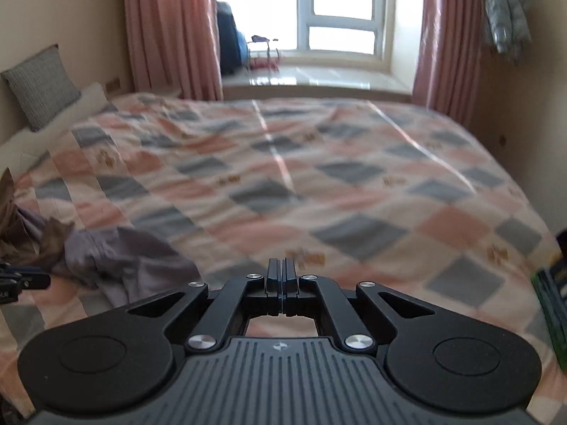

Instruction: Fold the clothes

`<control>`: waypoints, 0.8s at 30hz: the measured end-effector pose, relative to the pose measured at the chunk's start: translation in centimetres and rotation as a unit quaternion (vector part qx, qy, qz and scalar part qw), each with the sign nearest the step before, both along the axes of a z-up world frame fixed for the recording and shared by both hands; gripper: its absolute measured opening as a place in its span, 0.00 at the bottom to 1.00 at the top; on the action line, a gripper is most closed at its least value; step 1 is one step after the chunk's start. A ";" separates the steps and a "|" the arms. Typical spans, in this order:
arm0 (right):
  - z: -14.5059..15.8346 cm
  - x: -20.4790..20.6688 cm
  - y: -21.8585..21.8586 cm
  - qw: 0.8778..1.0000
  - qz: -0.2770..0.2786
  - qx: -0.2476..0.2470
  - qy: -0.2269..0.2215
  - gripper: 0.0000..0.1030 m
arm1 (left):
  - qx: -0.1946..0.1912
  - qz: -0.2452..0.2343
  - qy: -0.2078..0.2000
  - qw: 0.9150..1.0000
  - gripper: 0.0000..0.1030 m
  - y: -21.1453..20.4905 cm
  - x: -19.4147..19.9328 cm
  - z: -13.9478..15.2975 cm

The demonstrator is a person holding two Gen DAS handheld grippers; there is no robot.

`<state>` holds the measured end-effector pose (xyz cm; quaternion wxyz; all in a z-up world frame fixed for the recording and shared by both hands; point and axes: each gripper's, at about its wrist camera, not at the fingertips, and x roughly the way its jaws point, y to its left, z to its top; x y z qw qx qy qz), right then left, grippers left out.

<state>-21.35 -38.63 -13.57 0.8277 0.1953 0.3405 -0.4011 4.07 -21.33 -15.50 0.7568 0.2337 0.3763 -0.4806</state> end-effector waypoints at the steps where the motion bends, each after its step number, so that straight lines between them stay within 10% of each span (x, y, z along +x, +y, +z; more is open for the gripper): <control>1: -1.0 -0.8 0.0 1.000 -0.003 0.021 0.005 0.13 | 0.012 0.010 -0.002 1.000 0.14 0.4 0.0 -0.6; 11: -6.4 6.0 2.0 0.985 0.101 0.140 0.002 0.47 | 0.105 0.127 -0.050 0.985 0.36 5.3 6.4 -3.8; 24: -9.8 27.0 3.9 0.964 0.215 0.155 0.016 0.65 | 0.071 0.267 0.014 0.961 0.56 4.4 28.1 -5.8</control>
